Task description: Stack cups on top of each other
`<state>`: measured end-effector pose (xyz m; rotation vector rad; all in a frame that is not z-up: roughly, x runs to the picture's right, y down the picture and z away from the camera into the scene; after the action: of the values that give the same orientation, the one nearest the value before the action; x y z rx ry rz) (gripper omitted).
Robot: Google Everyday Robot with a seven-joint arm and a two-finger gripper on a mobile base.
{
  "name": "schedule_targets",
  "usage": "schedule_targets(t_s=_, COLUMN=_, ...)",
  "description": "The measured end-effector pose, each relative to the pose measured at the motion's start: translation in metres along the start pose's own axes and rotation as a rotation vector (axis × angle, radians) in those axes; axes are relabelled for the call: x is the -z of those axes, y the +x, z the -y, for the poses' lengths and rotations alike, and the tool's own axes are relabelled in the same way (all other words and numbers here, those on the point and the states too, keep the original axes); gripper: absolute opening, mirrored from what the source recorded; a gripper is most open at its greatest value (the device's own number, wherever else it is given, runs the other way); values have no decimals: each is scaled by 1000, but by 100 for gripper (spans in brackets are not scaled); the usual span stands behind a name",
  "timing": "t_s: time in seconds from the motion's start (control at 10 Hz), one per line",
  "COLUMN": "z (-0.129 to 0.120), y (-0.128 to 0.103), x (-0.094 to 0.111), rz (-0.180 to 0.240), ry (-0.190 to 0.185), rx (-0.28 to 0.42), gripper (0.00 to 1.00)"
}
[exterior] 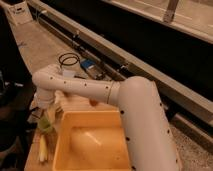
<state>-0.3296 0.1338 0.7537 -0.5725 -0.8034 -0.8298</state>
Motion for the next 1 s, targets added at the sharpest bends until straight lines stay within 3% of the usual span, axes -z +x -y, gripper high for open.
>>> schedule_targets(t_s=0.6, z=14, y=8, x=-6, rz=-42, ry=35, rx=12, gripper=80)
schedule_targets(t_s=1.0, z=26, y=8, x=-14, rz=-36, ry=39, rx=32, gripper=80)
